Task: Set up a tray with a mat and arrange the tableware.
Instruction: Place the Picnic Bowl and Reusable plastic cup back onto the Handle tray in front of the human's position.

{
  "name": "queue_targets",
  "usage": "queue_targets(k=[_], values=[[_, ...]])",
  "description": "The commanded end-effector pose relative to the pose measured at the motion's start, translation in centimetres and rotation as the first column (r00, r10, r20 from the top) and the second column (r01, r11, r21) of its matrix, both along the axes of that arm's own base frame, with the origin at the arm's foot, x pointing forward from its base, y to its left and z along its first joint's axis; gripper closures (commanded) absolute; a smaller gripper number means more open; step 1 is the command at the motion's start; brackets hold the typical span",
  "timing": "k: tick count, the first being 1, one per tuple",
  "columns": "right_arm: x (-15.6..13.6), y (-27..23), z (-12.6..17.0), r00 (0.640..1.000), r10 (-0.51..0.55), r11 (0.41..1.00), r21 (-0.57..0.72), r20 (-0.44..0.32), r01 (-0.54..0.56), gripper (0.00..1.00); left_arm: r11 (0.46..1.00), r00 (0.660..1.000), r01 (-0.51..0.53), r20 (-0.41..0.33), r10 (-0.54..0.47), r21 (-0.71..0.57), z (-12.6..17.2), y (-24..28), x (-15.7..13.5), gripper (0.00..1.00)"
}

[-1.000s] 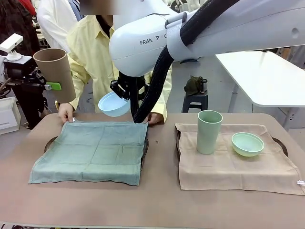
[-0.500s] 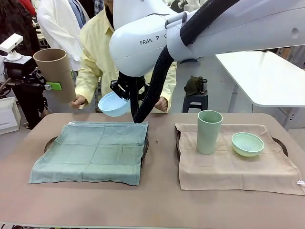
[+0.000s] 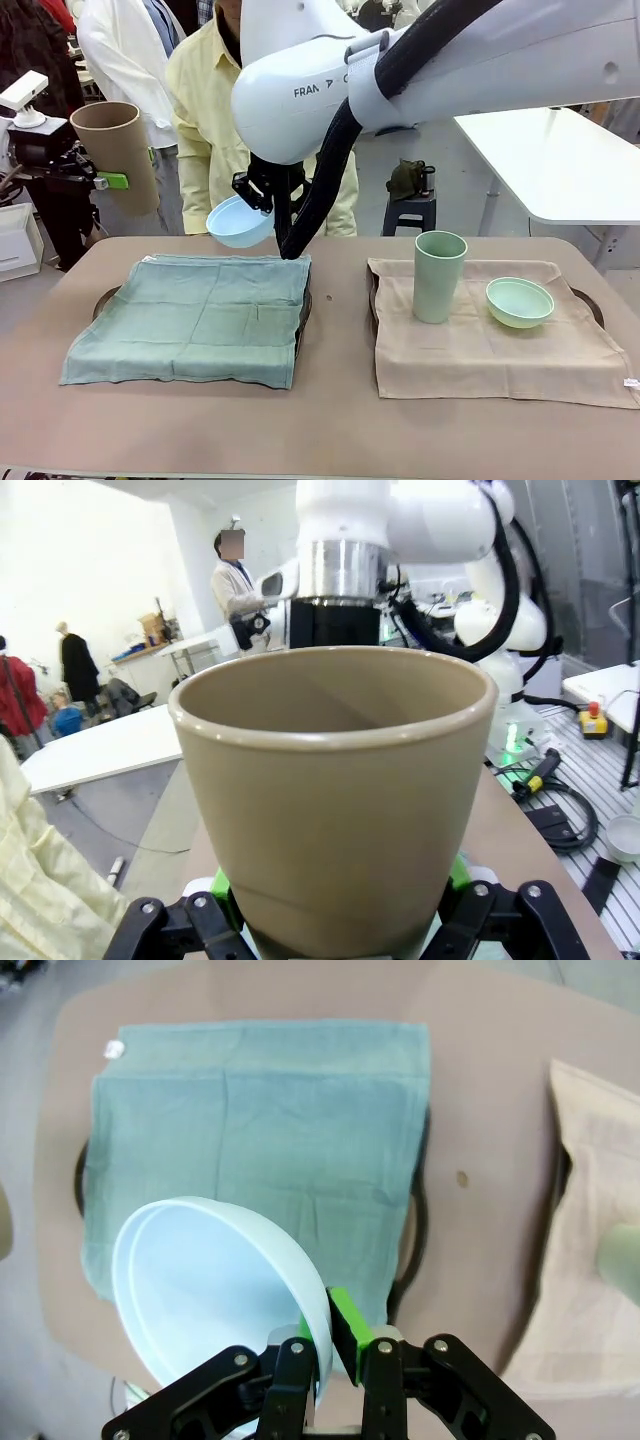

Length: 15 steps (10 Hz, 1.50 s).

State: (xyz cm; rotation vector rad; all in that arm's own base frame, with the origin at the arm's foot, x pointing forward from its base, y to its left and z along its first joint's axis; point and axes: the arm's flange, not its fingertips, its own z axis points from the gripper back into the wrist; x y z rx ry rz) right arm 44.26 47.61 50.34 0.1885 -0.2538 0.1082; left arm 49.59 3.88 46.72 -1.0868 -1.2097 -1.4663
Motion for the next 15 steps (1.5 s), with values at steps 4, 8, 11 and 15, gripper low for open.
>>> queue_targets(k=[4,8,11,15], values=[[5.8,-0.7,-8.7,0.989,0.1,0.982,0.172,-0.105,-0.081,0.93,0.998,0.997,0.045,-0.059,-0.048,-0.052,-10.4,1.0,2.7,0.15],[6.9,-0.1,-13.4,0.973,0.05,0.997,0.063,-0.226,-0.037,0.93,0.991,0.992,0.088,-0.085,-0.097,-0.104,-15.6,1.4,3.7,0.15],[6.9,-0.7,-14.6,0.977,0.063,0.993,0.106,-0.205,-0.042,0.93,0.994,0.99,0.049,-0.125,-0.061,-0.1,-17.1,0.8,3.5,0.15],[8.3,0.2,-16.4,0.966,0.104,0.981,0.184,-0.237,-0.06,0.93,0.997,0.992,0.042,-0.114,-0.049,-0.066,-19.1,1.0,3.9,0.15]])
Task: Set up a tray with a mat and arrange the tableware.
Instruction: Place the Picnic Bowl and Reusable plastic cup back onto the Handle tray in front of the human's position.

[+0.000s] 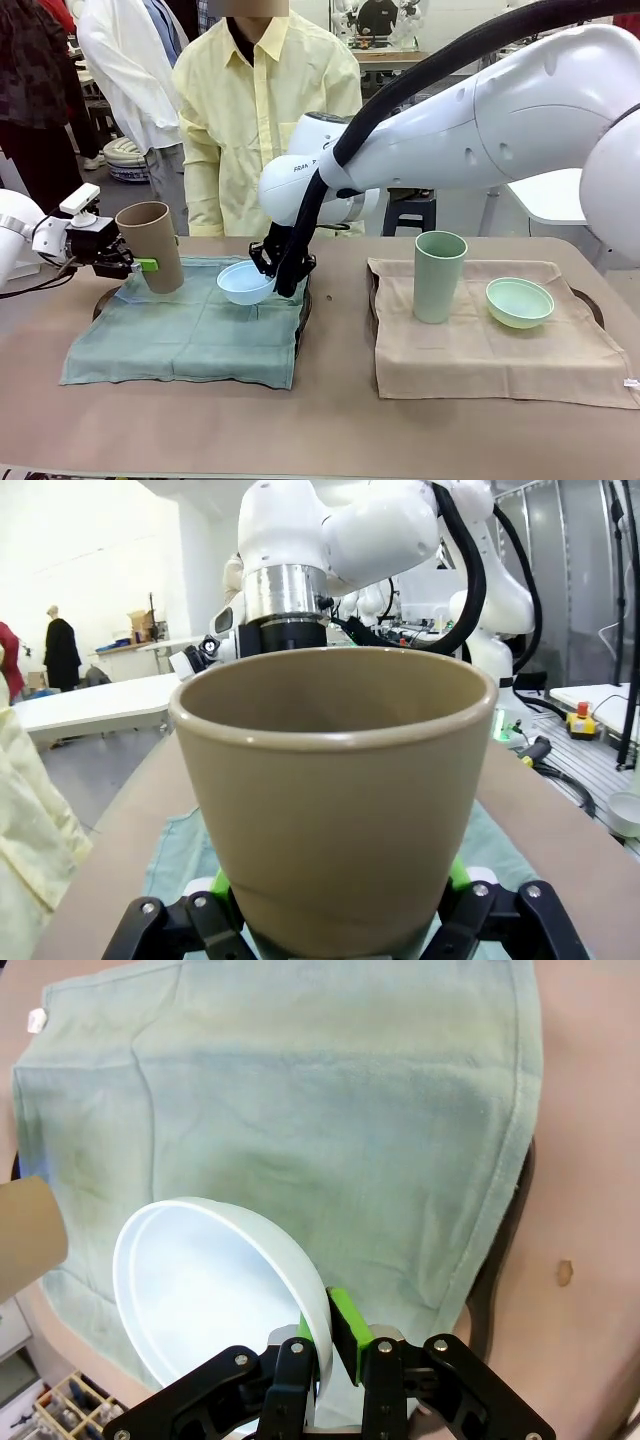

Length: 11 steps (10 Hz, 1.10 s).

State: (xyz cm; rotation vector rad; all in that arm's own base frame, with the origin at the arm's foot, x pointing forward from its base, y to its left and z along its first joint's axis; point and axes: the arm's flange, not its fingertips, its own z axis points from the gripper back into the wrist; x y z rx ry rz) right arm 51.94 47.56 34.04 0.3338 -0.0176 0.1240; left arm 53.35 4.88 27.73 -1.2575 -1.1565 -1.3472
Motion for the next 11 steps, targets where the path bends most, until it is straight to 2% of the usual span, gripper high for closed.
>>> queue_targets(k=[1,6,9,10,11], values=[[0.5,0.4,-0.3,1.0,0.023,0.998,0.055,-0.014,-0.022,0.93,0.999,0.999,0.01,0.036,-0.011,0.033,-0.6,-0.2,0.4,0.15],[1.5,0.5,-1.4,0.999,0.001,1.0,0.03,-0.045,0.001,0.93,0.998,0.999,0.033,0.008,-0.034,0.047,-3.3,-1.6,0.9,0.15],[2.1,0.6,-2.7,0.998,-0.007,1.0,0.001,-0.067,0.007,0.93,0.998,0.999,0.04,0.0,-0.04,0.047,-3.9,-1.9,1.0,0.15],[2.2,0.7,-2.8,0.997,-0.007,1.0,0.0,-0.071,0.007,0.93,0.998,0.999,0.045,-0.008,-0.044,0.051,-4.0,-1.9,1.1,0.09],[2.2,0.7,-2.8,0.997,-0.008,1.0,-0.007,-0.074,0.008,0.85,0.998,0.999,0.043,-0.011,-0.042,0.053,-4.0,-2.0,1.1,0.0]])
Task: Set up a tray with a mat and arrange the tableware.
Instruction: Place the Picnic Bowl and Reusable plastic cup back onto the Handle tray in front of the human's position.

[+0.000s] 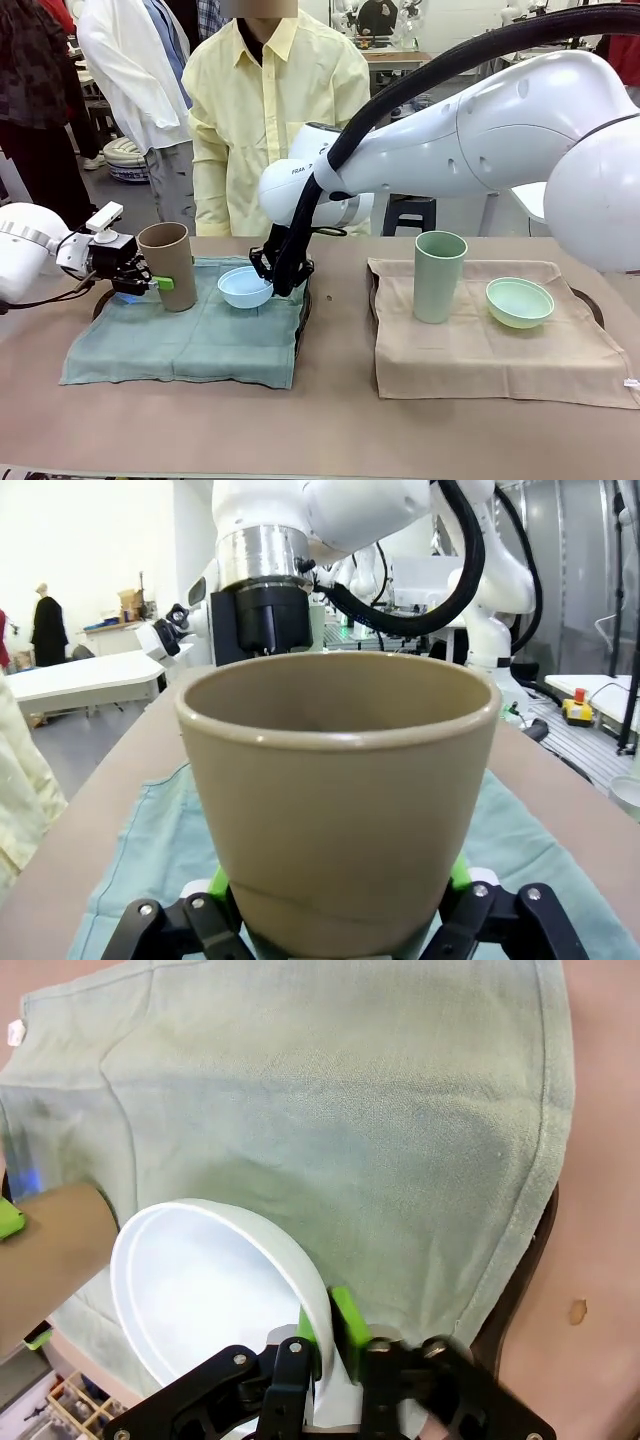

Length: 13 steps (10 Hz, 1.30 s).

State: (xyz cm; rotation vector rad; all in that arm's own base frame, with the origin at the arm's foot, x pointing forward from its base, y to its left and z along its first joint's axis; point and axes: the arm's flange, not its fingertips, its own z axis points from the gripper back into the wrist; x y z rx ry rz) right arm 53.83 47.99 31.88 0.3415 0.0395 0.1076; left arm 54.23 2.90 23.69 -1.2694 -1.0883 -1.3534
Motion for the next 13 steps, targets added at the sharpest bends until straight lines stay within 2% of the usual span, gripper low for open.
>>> queue_targets(k=[1,3,4,5,6,7,10,12,13], values=[[0.2,0.4,-0.5,1.0,0.001,1.0,-0.021,-0.014,-0.002,0.56,1.0,0.999,0.019,0.026,-0.02,0.019,0.1,0.0,0.2,0.0],[-0.3,0.3,0.1,1.0,-0.009,0.998,-0.065,-0.008,0.008,0.0,0.999,1.0,0.01,0.028,-0.011,0.036,0.6,0.5,0.1,0.0],[-1.0,0.1,0.8,1.0,-0.016,0.995,-0.103,-0.016,0.014,0.09,0.998,1.0,0.009,0.028,-0.011,0.06,1.0,0.7,-0.2,0.0],[-1.6,-0.1,1.8,1.0,-0.024,0.99,-0.142,-0.008,0.022,0.0,0.996,1.0,0.002,0.02,-0.004,0.087,1.5,1.1,-0.4,0.0],[-2.3,-0.6,2.9,1.0,-0.03,0.984,-0.176,0.005,0.031,0.37,0.993,1.0,-0.004,0.02,0.002,0.119,2.1,1.4,-0.6,0.0],[-2.8,-1.0,3.9,0.999,-0.042,0.977,-0.207,0.014,0.044,0.0,0.988,1.0,-0.011,0.008,0.01,0.156,2.8,1.8,-0.7,0.0],[-4.3,-2.8,6.4,0.996,-0.083,0.961,-0.263,0.045,0.092,0.0,0.929,0.995,-0.03,-0.073,0.062,0.37,5.4,3.5,-1.3,0.0],[-5.1,-4.1,7.8,0.991,-0.119,0.946,-0.296,0.061,0.132,0.0,0.838,0.994,-0.039,-0.06,0.086,0.545,8.2,4.7,-1.9,0.0],[-5.6,-4.8,8.5,0.988,-0.135,0.941,-0.304,0.073,0.151,0.0,0.782,0.993,-0.071,-0.029,0.114,0.619,10.4,5.0,-2.3,0.0]])
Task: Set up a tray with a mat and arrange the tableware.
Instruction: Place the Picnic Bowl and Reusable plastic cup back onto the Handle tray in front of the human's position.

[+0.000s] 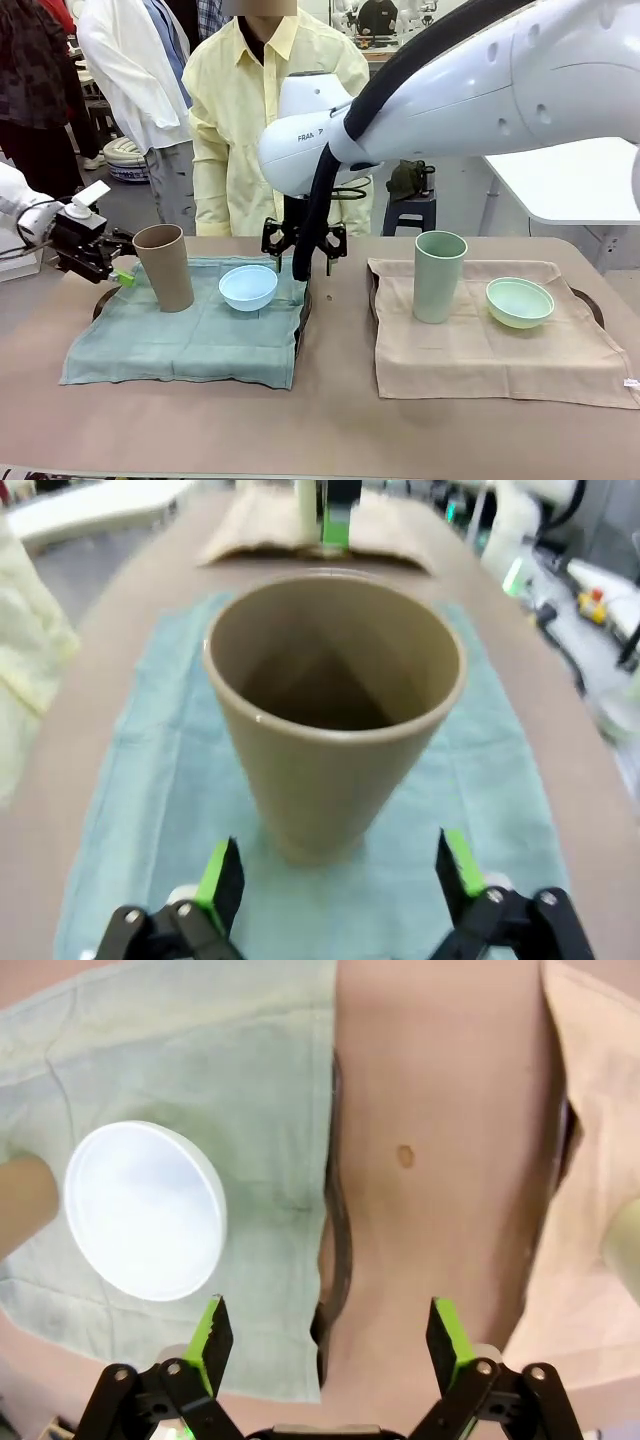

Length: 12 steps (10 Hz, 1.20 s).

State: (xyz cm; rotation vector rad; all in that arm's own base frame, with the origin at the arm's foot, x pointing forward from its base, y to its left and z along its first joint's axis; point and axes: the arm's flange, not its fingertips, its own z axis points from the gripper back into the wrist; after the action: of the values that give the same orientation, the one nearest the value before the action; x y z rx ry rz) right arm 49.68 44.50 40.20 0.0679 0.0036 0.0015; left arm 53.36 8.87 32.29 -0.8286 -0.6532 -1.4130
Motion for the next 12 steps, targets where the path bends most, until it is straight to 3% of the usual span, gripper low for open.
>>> queue_targets(k=[1,2,3,6,8,10,12], values=[[-2.0,-1.8,0.8,0.999,-0.045,0.998,-0.046,0.031,0.046,0.0,0.982,0.999,-0.041,-0.019,0.046,0.182,3.2,-0.9,-1.7,0.0],[-2.5,-2.2,1.5,0.998,-0.049,0.997,-0.062,0.032,0.051,0.0,0.955,0.993,-0.074,-0.064,0.096,0.286,4.7,-0.9,-2.1,0.0],[-3.1,-2.5,2.3,0.998,-0.05,0.995,-0.081,0.042,0.054,0.0,0.908,0.985,-0.14,-0.039,0.169,0.394,6.5,-1.5,-2.7,0.0],[-4.6,-4.2,5.3,0.998,-0.031,0.998,-0.048,0.051,0.033,0.0,0.766,0.966,-0.183,-0.03,0.255,0.616,10.1,-4.7,-4.7,0.0],[-5.4,-5.4,6.8,0.997,-0.064,0.997,-0.048,0.043,0.066,0.0,0.613,0.936,-0.263,0.042,0.35,0.745,12.3,-6.8,-6.1,0.0],[-5.8,-6.4,8.3,0.995,-0.098,0.994,-0.053,0.029,0.099,0.0,0.482,0.861,-0.382,0.115,0.495,0.788,15.5,-9.8,-7.0,0.0],[-6.2,-6.7,9.9,0.993,-0.118,0.991,-0.059,0.019,0.119,0.0,0.293,0.764,-0.518,0.28,0.582,0.803,19.6,-12.5,-7.8,0.0]])
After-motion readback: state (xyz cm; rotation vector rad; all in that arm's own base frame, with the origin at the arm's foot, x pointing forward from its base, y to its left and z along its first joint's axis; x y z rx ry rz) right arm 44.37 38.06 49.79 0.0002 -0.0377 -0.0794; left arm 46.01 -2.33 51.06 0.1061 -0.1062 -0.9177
